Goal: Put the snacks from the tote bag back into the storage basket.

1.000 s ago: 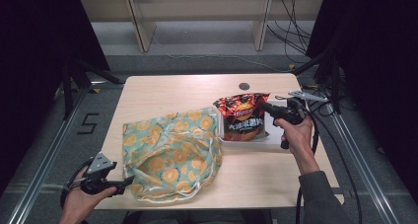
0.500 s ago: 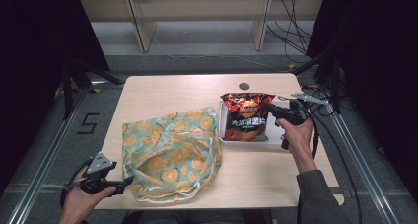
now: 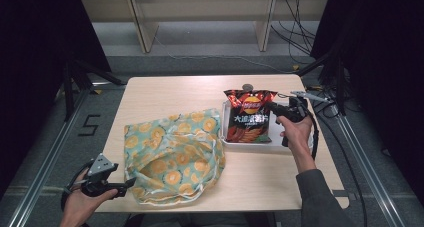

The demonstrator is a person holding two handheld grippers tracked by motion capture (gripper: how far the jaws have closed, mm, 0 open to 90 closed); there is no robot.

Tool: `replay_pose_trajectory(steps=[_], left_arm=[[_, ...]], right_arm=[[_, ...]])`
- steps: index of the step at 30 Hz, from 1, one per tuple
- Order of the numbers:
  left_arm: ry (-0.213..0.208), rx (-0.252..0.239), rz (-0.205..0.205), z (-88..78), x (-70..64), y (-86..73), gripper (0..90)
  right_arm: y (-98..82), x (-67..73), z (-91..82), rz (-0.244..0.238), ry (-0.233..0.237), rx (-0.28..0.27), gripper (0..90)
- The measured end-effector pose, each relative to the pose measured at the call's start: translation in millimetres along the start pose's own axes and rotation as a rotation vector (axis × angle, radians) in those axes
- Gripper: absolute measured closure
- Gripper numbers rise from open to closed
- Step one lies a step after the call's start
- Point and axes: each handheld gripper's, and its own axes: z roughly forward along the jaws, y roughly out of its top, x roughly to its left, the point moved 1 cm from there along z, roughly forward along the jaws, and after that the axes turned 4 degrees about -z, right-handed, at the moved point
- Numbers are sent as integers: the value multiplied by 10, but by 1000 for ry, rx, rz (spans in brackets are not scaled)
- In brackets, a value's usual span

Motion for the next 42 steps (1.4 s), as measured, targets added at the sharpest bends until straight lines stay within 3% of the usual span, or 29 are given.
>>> replay_pose_trajectory(steps=[3, 4, 5, 7, 9, 10, 12, 13, 15, 17, 19, 20, 21, 23, 28, 29, 31, 32, 36, 38, 42], left_arm=[[-8, -9, 1, -4, 12, -2, 178], [-4, -40, -23, 13, -1, -4, 178], [-3, -25, -12, 1, 7, -2, 179], [-5, -36, -14, 8, 6, -6, 178], [-6, -40, -18, 13, 1, -5, 178], [-8, -11, 1, -7, 14, -1, 178], [-5, -1, 3, -16, 18, 2, 179], [-9, -39, -33, 11, -6, 0, 178], [-10, -38, -32, 10, -2, -2, 178], [-8, -17, -12, -4, 7, 2, 177], [-10, -6, 3, -10, 16, 1, 177], [-12, -22, -17, 1, 2, 1, 177], [-12, -15, -8, -5, 8, 2, 177], [-7, -40, -37, 10, -9, 0, 177], [-10, -39, -34, 8, -8, 1, 178], [-10, -40, -35, 8, -8, 1, 177], [-11, -40, -32, 6, -5, 1, 178], [-13, -23, -10, -6, 11, 3, 177], [-12, -30, -23, -2, 1, 3, 177], [-14, -26, -13, -5, 6, 4, 178], [-9, -34, -17, -1, 5, 3, 177]], right_arm=[[1, -64, 37, -16, 1, -7, 861], [-5, -42, 45, 23, -7, 2, 858], [-4, -68, 62, -3, -11, -3, 857], [-3, -78, 76, -11, -15, -1, 852], [-5, -62, 83, 23, -14, 5, 848], [-9, -58, 88, 32, -18, 9, 844], [-12, -79, 106, 21, -13, 9, 833], [-13, -87, 111, 25, -12, 11, 830], [-18, -89, 124, 24, -30, 17, 830], [-23, -89, 126, 41, -26, 19, 827], [-26, -126, 141, 8, -39, 16, 818], [-33, -113, 142, 32, -37, 22, 813], [-39, -112, 148, 45, -38, 23, 807], [-51, -140, 158, 32, -45, 24, 796], [-64, -144, 154, 62, -42, 43, 757], [-74, -199, 176, 6, -54, 35, 749], [-80, -200, 181, 10, -54, 37, 743], [-84, -179, 183, 37, -55, 38, 742], [-88, -189, 188, 28, -51, 39, 728], [-83, -157, 174, 74, -49, 51, 721], [-90, -183, 179, 55, -60, 51, 692]])
